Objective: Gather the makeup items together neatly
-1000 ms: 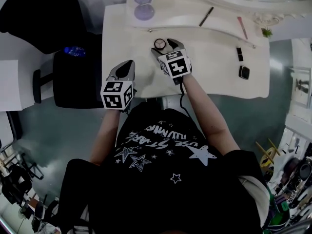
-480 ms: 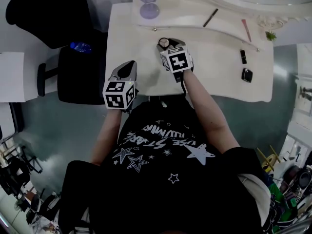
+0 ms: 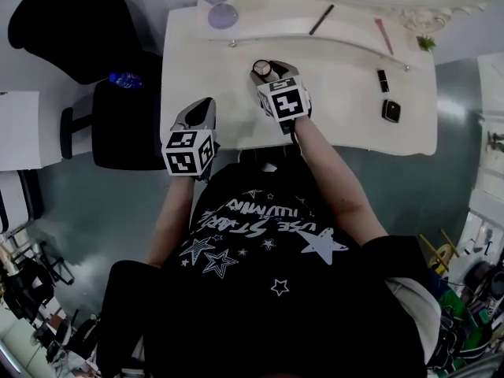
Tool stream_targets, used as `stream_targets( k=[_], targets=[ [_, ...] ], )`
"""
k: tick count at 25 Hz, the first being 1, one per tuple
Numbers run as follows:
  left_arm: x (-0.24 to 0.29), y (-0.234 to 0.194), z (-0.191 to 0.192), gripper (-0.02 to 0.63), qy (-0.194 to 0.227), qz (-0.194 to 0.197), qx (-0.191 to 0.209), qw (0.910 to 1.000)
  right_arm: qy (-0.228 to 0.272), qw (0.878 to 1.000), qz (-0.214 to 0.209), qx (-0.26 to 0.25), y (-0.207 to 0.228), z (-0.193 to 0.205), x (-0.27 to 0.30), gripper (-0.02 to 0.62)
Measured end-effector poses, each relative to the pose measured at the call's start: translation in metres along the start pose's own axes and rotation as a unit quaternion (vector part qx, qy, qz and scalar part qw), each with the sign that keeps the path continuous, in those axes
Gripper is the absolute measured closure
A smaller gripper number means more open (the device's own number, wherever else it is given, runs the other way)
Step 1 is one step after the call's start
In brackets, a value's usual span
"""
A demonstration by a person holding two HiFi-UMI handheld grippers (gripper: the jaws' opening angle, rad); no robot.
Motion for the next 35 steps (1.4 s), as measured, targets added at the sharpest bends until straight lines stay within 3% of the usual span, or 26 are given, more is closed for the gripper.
stream_targets(
  k=[13, 23, 35],
  targets=[
    [0.019, 0.035, 0.004, 0.604, -0.01, 0.039, 0.014, 0.9991, -0.01, 0.999, 0.048, 0.012, 0.046, 0.035, -0.048, 0.353],
    [0.032, 0.045, 0.009, 0.604, -0.03, 0.058, 0.019, 0.9977, -0.033, 0.998, 0.049, 0.015, 0.059, 0.051, -0.042, 0.351],
    [0.052, 0.052, -0.003, 0.604, -0.026, 0.071, 0.017, 0.997, -0.034, 0.998, 0.041, 0.025, 0.062, 0.051, -0.039, 0.338]
  ],
)
Point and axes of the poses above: the fingertips, and each gripper's own axes: x forward along the fingers, y to its right, z out of its underside, the point moved 9 cm from there along -x, backward along the fingers, and after that the axes turned 7 degrees about y, right-handed, at the moved point
